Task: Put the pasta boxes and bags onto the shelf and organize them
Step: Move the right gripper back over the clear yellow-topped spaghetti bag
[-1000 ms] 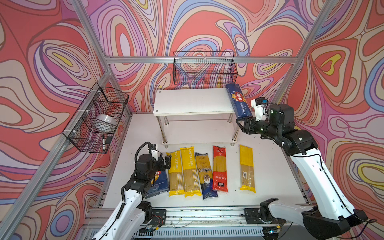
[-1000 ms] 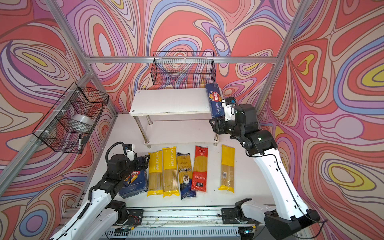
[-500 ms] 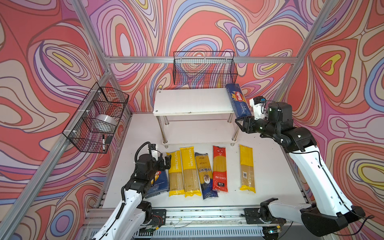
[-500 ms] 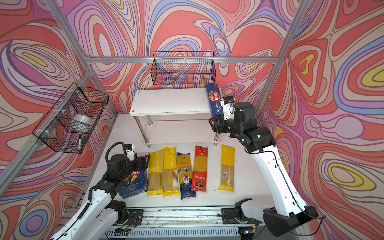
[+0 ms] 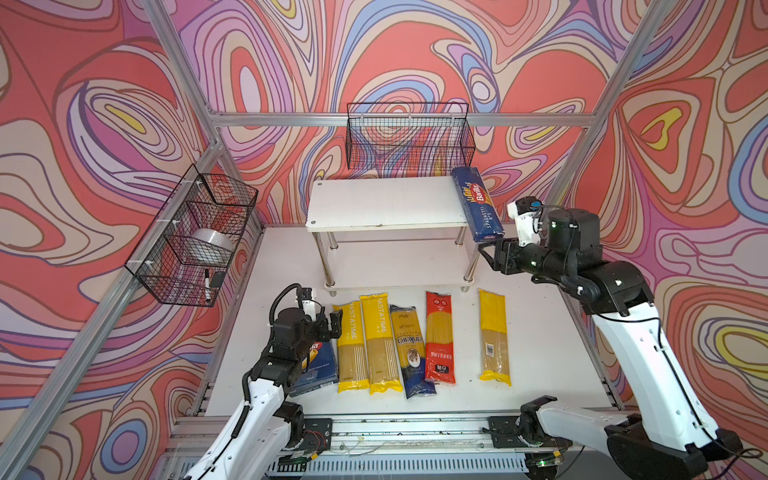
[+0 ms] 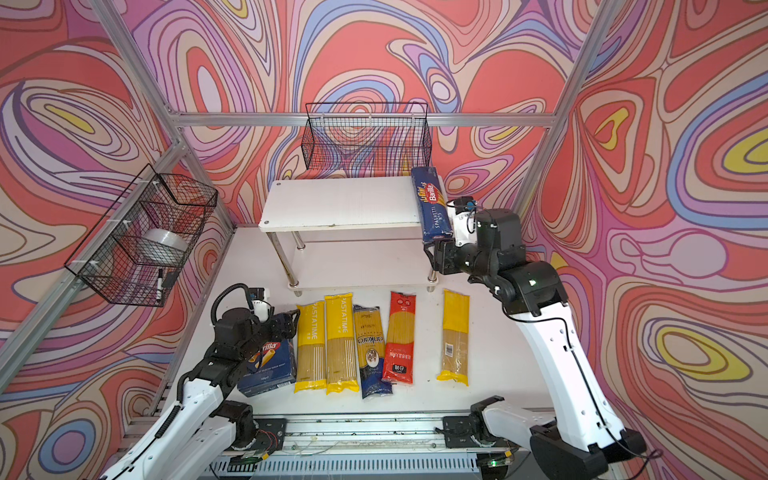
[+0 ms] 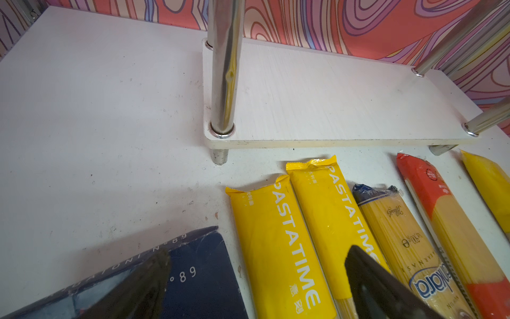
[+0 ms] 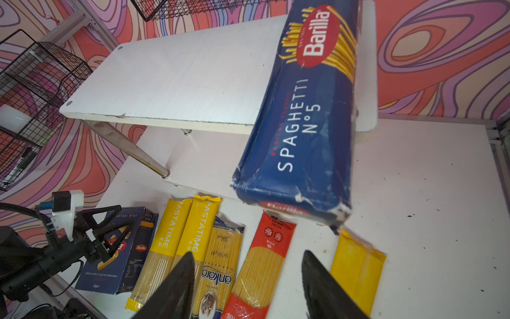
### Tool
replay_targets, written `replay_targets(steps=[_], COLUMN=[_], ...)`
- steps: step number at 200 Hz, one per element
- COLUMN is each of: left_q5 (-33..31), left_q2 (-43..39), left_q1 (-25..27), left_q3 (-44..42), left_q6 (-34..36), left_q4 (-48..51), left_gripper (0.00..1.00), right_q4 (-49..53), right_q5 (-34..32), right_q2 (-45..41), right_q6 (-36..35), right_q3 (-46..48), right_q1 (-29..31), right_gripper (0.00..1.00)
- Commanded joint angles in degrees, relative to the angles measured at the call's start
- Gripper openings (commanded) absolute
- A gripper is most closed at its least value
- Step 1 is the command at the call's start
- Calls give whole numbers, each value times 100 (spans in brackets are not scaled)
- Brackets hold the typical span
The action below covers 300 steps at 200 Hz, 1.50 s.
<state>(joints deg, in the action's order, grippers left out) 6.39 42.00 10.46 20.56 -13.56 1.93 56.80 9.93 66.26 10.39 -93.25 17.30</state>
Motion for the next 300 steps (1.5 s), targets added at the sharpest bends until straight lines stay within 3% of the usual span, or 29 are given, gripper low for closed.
replay_targets(steps=[1, 59, 114, 172, 222, 254, 300], left_q5=[8, 32, 50, 200, 167, 124, 141], left_q2=[-7, -7, -16, 3, 1, 7, 1], left_q1=[4, 7, 7, 5, 9, 7, 4], left_q3=[-8, -9, -15, -20, -15, -13, -20], left_q6=[2, 9, 20, 84, 73, 47, 52], left_q4=[-10, -24, -18, -65, -53, -49, -53], left_gripper=[100, 100, 100, 100, 100, 100, 100], right_q4=[419, 315, 468, -756, -1605, -2119, -2414], right_q5=[-18, -555, -1186, -1382, -1749, -1798, -1697], right_q2=[-337, -1310, -1352, -1058, -840, -341, 122], right_q6=[174, 971, 1454, 1694, 1650, 1668, 1670], right_q3=[271, 1974, 2960, 4308, 4736, 4894, 4882], right_q1=[-16, -14, -14, -12, -14, -131, -287], right_gripper=[64, 64, 66, 69, 71, 84, 86])
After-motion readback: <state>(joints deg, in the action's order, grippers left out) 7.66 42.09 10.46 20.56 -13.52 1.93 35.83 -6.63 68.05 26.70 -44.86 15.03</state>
